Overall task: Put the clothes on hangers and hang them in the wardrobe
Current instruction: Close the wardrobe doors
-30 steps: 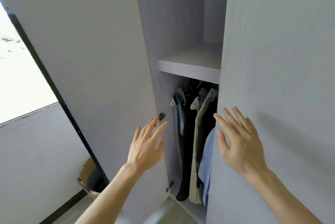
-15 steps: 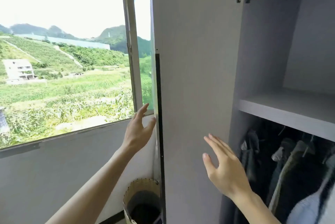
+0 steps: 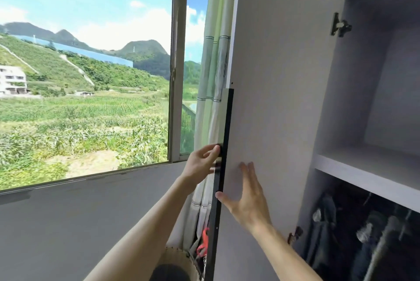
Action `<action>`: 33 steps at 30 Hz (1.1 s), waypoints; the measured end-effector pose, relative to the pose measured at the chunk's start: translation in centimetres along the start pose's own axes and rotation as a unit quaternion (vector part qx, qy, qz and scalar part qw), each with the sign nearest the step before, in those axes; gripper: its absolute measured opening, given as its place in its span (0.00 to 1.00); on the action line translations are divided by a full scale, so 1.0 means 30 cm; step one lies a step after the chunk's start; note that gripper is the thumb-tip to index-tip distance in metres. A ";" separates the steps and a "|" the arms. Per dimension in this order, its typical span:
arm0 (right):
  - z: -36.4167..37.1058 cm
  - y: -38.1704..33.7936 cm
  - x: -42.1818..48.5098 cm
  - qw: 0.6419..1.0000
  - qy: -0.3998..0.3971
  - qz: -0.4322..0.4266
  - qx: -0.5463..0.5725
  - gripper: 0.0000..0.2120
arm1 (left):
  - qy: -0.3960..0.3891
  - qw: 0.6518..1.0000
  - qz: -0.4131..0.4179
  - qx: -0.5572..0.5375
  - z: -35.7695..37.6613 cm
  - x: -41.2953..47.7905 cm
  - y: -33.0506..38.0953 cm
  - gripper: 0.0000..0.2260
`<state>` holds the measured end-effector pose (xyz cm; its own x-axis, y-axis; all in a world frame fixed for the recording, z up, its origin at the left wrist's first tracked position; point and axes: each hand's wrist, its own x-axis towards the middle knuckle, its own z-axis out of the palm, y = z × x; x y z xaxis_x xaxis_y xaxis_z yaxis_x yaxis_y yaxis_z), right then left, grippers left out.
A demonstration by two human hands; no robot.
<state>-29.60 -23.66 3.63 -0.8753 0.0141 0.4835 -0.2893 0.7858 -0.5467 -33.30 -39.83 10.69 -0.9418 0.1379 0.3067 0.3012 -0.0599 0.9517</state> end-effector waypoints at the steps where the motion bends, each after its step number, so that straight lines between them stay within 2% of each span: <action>1: 0.019 -0.001 0.002 1.000 0.005 0.002 -0.019 0.53 | 0.004 1.000 -0.001 -0.004 -0.002 -0.004 -0.012 0.11; 4: 0.062 0.001 0.000 0.997 0.043 0.001 -0.068 0.56 | 0.013 1.000 -0.009 0.006 -0.004 -0.017 -0.060 0.15; 7: 0.091 0.017 -0.024 0.993 0.082 -0.017 -0.089 0.55 | 0.014 1.000 -0.013 0.010 -0.003 -0.035 -0.087 0.16; 14: 0.018 0.065 -0.188 0.996 0.082 -0.038 -0.012 0.43 | -0.032 0.999 0.010 0.021 0.061 -0.124 -0.052 0.11; 22: -0.228 0.191 -0.445 0.987 0.059 0.005 0.146 0.35 | -0.169 0.982 0.071 0.035 0.304 -0.260 0.023 0.08; 24: -0.282 0.230 -0.507 0.983 0.078 0.034 0.163 0.31 | -0.190 0.972 0.110 0.079 0.378 -0.267 0.030 0.13; 29: -0.397 0.330 -0.632 0.964 0.171 0.120 0.165 0.23 | -0.252 0.930 0.240 0.117 0.589 -0.224 0.050 0.48; 31: -0.442 0.370 -0.667 0.954 0.216 0.141 0.152 0.23 | -0.260 0.910 0.299 0.119 0.699 -0.213 0.065 0.54; 33: -0.487 0.416 -0.693 0.943 0.266 0.156 0.128 0.24 | -0.249 0.879 0.380 0.148 0.822 -0.214 0.078 0.55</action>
<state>-9.35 -5.10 -3.25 -0.6348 0.5816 0.5087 -0.1930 0.5182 -0.8332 -22.85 -16.49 11.32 -0.2921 0.5884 0.7539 0.9098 -0.0719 0.4087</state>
